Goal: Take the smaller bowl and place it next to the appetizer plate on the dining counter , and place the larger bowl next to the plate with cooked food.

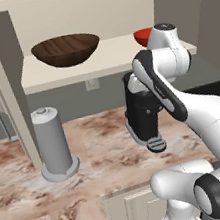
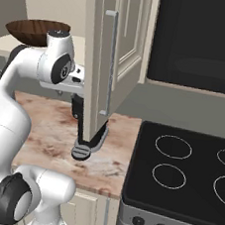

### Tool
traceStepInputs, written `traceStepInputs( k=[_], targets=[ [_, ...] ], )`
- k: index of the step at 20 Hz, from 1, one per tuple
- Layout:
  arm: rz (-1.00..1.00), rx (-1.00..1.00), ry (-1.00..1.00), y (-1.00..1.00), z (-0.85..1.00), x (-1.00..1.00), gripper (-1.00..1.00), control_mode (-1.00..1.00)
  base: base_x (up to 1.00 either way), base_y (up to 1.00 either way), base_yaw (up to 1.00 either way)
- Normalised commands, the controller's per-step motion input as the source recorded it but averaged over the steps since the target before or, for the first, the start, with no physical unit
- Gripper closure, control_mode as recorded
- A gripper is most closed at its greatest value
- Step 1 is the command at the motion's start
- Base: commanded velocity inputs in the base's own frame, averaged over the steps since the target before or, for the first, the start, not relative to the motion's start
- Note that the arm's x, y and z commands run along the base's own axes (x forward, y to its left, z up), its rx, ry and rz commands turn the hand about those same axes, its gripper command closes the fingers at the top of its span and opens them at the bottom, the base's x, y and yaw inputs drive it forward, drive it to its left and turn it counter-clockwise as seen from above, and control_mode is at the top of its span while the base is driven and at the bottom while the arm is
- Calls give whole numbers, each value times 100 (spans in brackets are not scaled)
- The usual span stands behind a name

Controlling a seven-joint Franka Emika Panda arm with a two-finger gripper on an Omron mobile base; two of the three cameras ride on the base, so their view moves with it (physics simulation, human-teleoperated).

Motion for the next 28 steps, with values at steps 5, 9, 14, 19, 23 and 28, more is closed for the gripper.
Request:
traceStepInputs(
  k=[5, 9, 14, 19, 23, 28],
  targets=[
    [0, 0, 0, 0, 0, 0, -100, -100, 0, 0, 0],
    [0, 0, 0, 0, 0, 0, -100, -100, 0, 0, 0],
    [0, 0, 0, 0, 0, 0, -100, -100, 0, 0, 0],
    [0, 0, 0, 0, 0, 0, -100, -100, 0, 0, 0],
    [9, -1, -10, 3, 0, 0, -100, -100, 0, 0, 0],
    [28, -3, -39, 0, 18, -33, -100, -100, 0, 0, 0]
  ],
)
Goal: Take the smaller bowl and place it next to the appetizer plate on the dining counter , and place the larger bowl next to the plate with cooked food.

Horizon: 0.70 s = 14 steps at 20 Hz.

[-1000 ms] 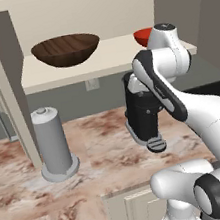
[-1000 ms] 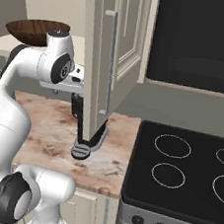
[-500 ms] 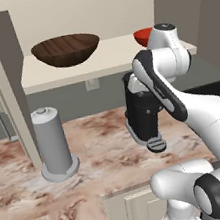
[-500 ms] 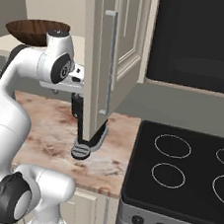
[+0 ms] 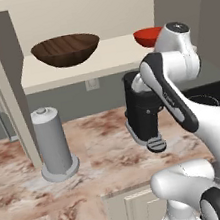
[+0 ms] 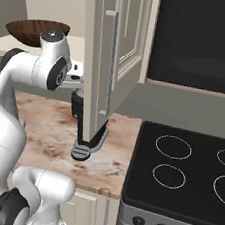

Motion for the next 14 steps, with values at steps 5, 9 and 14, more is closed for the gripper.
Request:
traceStepInputs(
  k=[5, 9, 14],
  targets=[
    [23, -8, -40, 0, 39, -41, -100, -100, 0, 0, 0],
    [16, -6, -25, 0, 40, -30, -100, -100, 0, 0, 0],
    [11, -3, -11, 0, 29, -16, -100, -100, 0, 0, 0]
  ],
)
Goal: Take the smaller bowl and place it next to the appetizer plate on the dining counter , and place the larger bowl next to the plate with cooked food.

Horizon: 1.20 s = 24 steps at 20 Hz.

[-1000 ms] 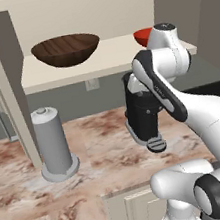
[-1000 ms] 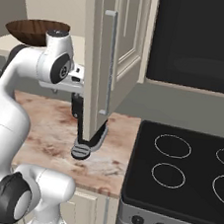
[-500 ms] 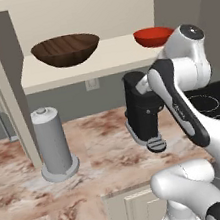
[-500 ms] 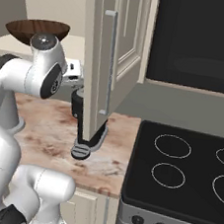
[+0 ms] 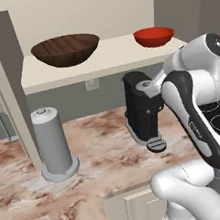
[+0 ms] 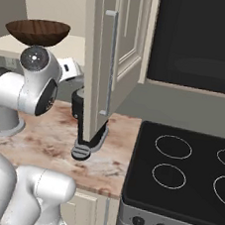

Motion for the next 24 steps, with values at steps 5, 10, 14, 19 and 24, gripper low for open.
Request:
traceStepInputs(
  k=[5, 10, 14, 19, 24],
  targets=[
    [-1, 0, 3, 2, 17, 2, -100, -100, 0, 0, 0],
    [-4, 21, 1, 3, 0, 1, -100, -100, 0, 0, 0],
    [-27, 42, 1, 28, 7, -1, -100, -100, 0, 0, 0],
    [-28, 26, 1, 41, 31, -10, -100, -100, 0, 0, 0],
    [-24, 30, 10, 22, 48, -13, -100, -100, 0, 0, 0]
  ],
)
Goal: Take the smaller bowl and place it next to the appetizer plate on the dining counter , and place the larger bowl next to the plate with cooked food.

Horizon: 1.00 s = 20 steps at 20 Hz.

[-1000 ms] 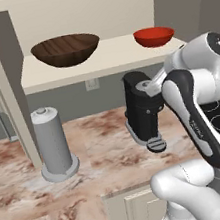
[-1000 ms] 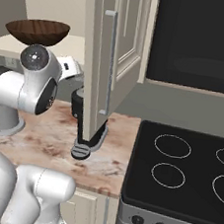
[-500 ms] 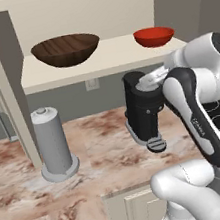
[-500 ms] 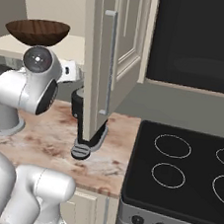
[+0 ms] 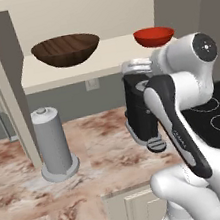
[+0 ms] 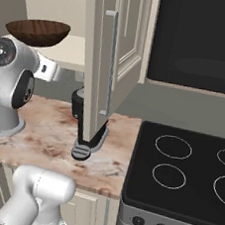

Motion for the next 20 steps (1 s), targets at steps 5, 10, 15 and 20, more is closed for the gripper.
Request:
traceStepInputs(
  k=[5, 10, 15, 20],
  targets=[
    [-17, 28, 19, 17, 32, 0, -100, -100, 0, 0, 0],
    [-12, 32, 16, 29, 22, 8, -100, -100, 0, 0, 0],
    [-3, 34, 4, 28, 0, 23, -100, -100, 0, 0, 0],
    [1, 29, -5, 30, 0, 33, -100, -100, 0, 0, 0]
  ],
)
